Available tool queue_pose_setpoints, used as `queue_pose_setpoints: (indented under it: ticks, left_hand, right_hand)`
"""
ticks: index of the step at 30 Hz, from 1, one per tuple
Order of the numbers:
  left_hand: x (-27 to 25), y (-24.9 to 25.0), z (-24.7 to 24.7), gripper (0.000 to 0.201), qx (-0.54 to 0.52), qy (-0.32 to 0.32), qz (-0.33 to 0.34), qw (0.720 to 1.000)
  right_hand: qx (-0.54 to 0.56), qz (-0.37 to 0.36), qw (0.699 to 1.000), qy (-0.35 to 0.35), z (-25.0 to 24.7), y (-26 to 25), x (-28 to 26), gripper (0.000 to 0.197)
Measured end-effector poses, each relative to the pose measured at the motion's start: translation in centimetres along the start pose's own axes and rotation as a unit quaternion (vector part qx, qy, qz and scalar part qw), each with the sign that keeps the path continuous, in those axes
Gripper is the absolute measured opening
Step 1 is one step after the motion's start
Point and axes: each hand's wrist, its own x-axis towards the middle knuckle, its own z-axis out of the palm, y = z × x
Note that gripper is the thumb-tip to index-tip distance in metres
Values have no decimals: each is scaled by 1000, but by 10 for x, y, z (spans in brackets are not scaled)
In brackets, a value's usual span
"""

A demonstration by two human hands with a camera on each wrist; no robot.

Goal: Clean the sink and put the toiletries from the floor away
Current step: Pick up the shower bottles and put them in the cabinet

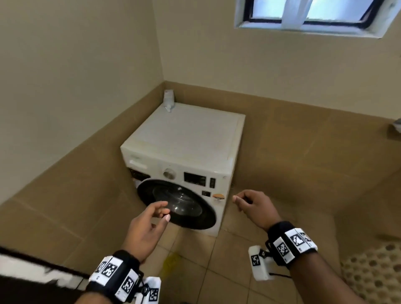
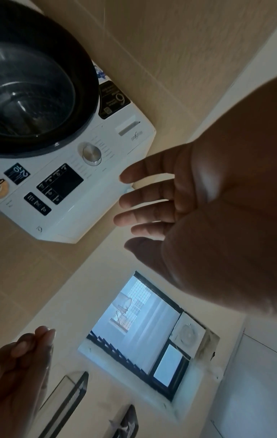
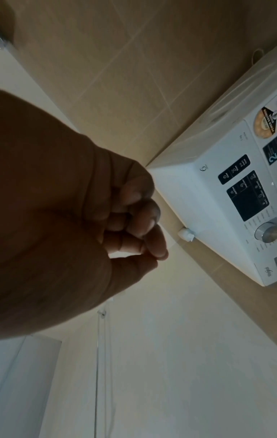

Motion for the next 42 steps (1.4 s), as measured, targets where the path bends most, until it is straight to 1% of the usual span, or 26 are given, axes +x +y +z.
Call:
queue_pose_setpoints:
  ticks: [4,9,12,15,17,22,24,26,28,30,32,35,37,38,40,42]
  left_hand:
    - [-11,-35,-24,33,19,32,-54,998]
    - [-24,-85,-66,30,-13,53,-149,987]
    - [-25,-127,-94,30,1,65,-173,983]
    - [-11,-165,-118,31,-8,62,-198,978]
    - [6,-188,-136,30,-7,45,-210,977]
    - [60,-251,-163,25,-39,23,-239,970]
    - [79,-276,-167,24,-62,-11,-253,965]
    - [98,-300,-167,26,-64,-47,-258,963]
    - [111,-319,-164,32,-62,-83,-277,955]
    - [117,-333,-159,27,-39,-105,-293,949]
    - [122,-344,-149,21,-24,-127,-300,945]
    - [126,-365,-133,19,-11,-159,-300,941]
    - [125,-396,-113,22,10,-165,-314,935]
    - [120,-420,-98,25,29,-171,-329,928]
    - [120,-461,-72,29,67,-188,-347,916]
    - [120,-521,-35,38,124,-256,-355,891]
  right_hand:
    - [5,9,999,-33,45,-4,25,30]
    - [-17,14,995,-102,116,-17,47,29]
    - [-38,11,990,-133,157,-30,61,25]
    - [-68,33,986,-148,194,-44,80,25]
    - [-83,59,982,-159,219,-52,94,23]
    - [-105,125,972,-170,270,-66,128,22]
    - [-109,149,967,-174,290,-67,141,24]
    - [-112,173,962,-180,311,-65,150,25]
    - [-119,201,952,-196,329,-61,155,26]
    - [-128,219,941,-223,342,-60,156,26]
    - [-142,218,933,-248,353,-55,159,27]
    - [-148,209,924,-284,378,-38,167,25]
    - [-147,206,915,-315,407,-15,176,21]
    - [-144,209,911,-325,427,3,179,19]
    - [-126,215,914,-321,461,36,191,15]
    - [-111,232,910,-326,508,82,201,15]
